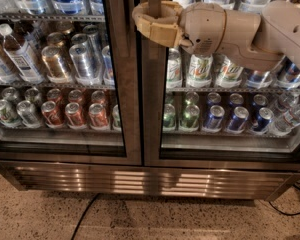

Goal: Open right fridge door

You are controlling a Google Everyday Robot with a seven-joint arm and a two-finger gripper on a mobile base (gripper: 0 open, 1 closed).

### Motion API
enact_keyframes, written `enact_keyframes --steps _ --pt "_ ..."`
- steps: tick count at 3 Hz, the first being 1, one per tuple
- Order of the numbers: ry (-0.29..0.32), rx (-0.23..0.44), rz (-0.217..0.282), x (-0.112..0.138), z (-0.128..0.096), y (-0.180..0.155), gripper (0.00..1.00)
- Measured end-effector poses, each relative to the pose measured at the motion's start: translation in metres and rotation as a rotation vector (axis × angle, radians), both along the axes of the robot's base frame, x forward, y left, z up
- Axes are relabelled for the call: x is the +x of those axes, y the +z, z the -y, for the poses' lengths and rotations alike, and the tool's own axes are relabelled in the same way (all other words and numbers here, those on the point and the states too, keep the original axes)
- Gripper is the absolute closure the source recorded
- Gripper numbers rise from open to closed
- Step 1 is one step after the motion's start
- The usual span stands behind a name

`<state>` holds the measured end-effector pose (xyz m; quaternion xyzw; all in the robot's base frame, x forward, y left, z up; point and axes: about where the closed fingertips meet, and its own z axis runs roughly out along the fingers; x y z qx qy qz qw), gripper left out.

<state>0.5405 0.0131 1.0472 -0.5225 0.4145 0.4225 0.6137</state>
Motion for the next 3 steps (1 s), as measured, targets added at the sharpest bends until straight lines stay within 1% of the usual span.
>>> enact_keyframes --steps 3 --pt "0.0 0.004 -0.001 0.0002 0.002 -0.0001 1.0"
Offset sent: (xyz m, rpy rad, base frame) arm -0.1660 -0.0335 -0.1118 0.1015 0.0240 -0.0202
